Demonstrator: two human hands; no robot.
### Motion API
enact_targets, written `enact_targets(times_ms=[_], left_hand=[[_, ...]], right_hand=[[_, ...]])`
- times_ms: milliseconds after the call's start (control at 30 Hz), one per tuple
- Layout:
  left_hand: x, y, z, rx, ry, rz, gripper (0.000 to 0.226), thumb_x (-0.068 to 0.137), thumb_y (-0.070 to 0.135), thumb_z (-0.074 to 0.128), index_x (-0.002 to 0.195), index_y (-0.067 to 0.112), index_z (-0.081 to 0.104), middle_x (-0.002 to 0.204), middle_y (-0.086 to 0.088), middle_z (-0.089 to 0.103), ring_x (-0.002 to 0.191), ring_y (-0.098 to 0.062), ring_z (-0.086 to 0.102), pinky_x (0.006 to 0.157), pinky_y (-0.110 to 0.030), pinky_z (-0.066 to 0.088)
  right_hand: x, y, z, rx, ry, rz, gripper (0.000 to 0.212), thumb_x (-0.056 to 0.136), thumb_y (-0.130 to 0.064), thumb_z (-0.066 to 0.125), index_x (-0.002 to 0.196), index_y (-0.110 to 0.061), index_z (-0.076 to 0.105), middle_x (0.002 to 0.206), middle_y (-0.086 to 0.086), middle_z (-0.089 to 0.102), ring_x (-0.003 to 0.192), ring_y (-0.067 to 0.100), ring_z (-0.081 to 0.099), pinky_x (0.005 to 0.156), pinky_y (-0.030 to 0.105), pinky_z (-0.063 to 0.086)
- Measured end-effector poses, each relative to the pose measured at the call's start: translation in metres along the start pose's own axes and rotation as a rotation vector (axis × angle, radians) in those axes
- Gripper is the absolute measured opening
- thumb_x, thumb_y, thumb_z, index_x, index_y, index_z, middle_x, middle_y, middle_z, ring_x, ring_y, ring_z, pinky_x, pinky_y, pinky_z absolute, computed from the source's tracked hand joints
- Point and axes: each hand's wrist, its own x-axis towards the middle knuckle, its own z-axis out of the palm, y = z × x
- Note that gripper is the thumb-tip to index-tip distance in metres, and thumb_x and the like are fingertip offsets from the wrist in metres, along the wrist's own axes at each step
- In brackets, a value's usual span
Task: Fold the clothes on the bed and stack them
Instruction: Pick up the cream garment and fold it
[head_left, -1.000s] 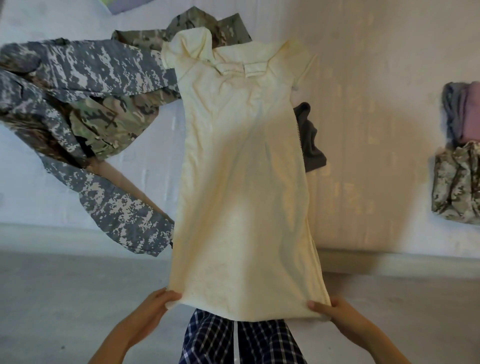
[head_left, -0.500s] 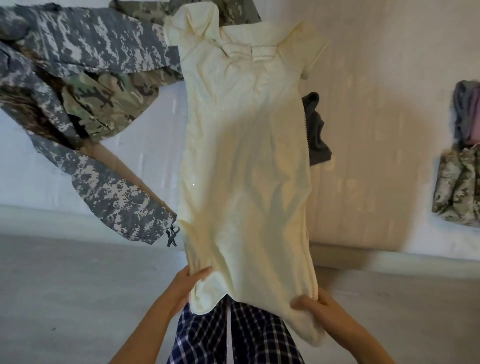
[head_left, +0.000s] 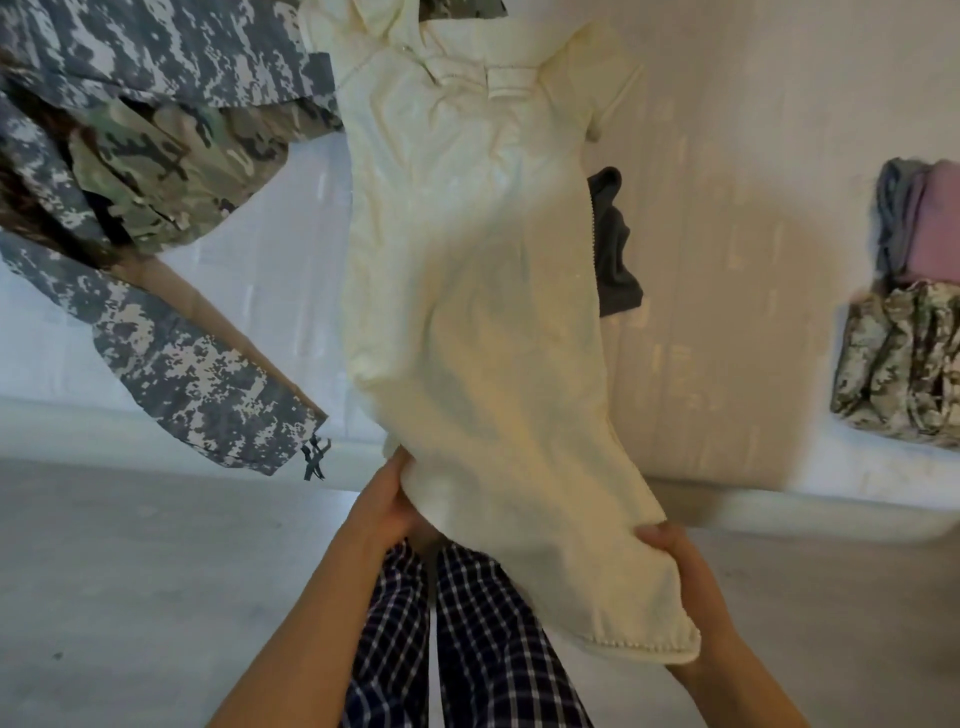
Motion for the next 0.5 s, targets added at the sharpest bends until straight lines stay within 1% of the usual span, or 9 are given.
enact_targets(times_ms=[33,67,100,133,200,267,367,433,500], left_hand=[[-0.007,0.002,-0.010,0.088,-0.003,-0.031,0.036,0.078,0.027,0.067,0.112,0.014,0.070,0.110,-0.009,0.071,0.096,-0.024,0.069,0.070,-0.036,0.058],[-0.019,0.004,-0.024,0.187,-0.013,-0.066,0.039,0.080,0.025,0.065,0.117,0.013,0.065,0.111,-0.007,0.071,0.098,-0.020,0.069,0.070,-0.033,0.058],[-0.031,0.006,-0.041,0.272,-0.032,-0.096,0.042,0.082,0.024,0.064,0.122,0.012,0.061,0.115,-0.006,0.069,0.102,-0.018,0.068,0.073,-0.030,0.057],[-0.044,0.008,-0.061,0.315,-0.049,-0.125,0.046,0.083,0.024,0.064,0.126,0.010,0.057,0.120,-0.007,0.067,0.107,-0.019,0.065,0.080,-0.032,0.055],[-0.069,0.015,-0.098,0.284,-0.047,-0.154,0.061,0.079,0.024,0.075,0.132,0.005,0.050,0.131,-0.014,0.058,0.119,-0.029,0.058,0.095,-0.041,0.046],[-0.089,0.023,-0.118,0.269,-0.059,-0.158,0.079,0.069,0.022,0.085,0.135,0.004,0.045,0.135,-0.014,0.055,0.123,-0.032,0.053,0.102,-0.045,0.039],[-0.106,0.029,-0.120,0.517,-0.070,-0.220,0.082,0.066,0.031,0.086,0.134,0.009,0.046,0.132,-0.005,0.059,0.123,-0.024,0.055,0.109,-0.045,0.035],[-0.108,0.038,-0.116,0.695,-0.049,-0.272,0.083,0.062,0.038,0.087,0.131,0.009,0.051,0.128,-0.002,0.063,0.120,-0.021,0.058,0.110,-0.043,0.035],[-0.106,0.059,-0.108,0.747,-0.009,-0.243,0.082,0.060,0.041,0.088,0.126,0.005,0.057,0.122,-0.009,0.065,0.113,-0.028,0.062,0.099,-0.041,0.047]], right_hand=[[0.000,-0.003,-0.004,0.017,0.000,-0.024,0.076,0.038,-0.013,0.086,0.109,-0.005,0.061,0.096,0.021,0.071,0.075,0.035,0.071,0.052,0.040,0.056],[0.000,-0.007,-0.007,-0.005,0.013,-0.037,0.063,0.056,-0.016,0.077,0.115,-0.008,0.058,0.101,0.019,0.071,0.080,0.033,0.071,0.055,0.040,0.057],[0.000,-0.009,-0.012,-0.026,0.045,-0.035,0.052,0.067,-0.016,0.066,0.118,-0.010,0.056,0.105,0.018,0.070,0.084,0.033,0.071,0.057,0.040,0.057],[0.002,-0.011,-0.019,-0.037,0.070,-0.022,0.048,0.072,-0.016,0.060,0.119,-0.011,0.056,0.108,0.017,0.070,0.087,0.033,0.070,0.060,0.041,0.057],[0.004,-0.012,-0.030,-0.089,0.101,0.031,0.047,0.072,-0.015,0.060,0.119,-0.009,0.056,0.110,0.017,0.069,0.089,0.034,0.070,0.062,0.042,0.057],[0.004,-0.010,-0.031,-0.160,0.136,0.103,0.048,0.071,-0.013,0.064,0.118,-0.007,0.056,0.110,0.018,0.068,0.091,0.035,0.069,0.062,0.042,0.057],[0.008,-0.004,-0.031,-0.331,0.243,0.148,0.052,0.069,-0.012,0.069,0.118,0.000,0.058,0.107,0.020,0.069,0.091,0.036,0.066,0.067,0.041,0.056],[0.013,-0.005,-0.030,-0.393,0.292,0.136,0.048,0.072,-0.010,0.068,0.117,0.004,0.059,0.102,0.020,0.070,0.088,0.034,0.065,0.072,0.042,0.054],[0.021,-0.016,-0.021,-0.353,0.287,0.147,0.039,0.078,-0.009,0.065,0.115,0.003,0.060,0.094,0.018,0.072,0.082,0.032,0.067,0.070,0.042,0.055]])
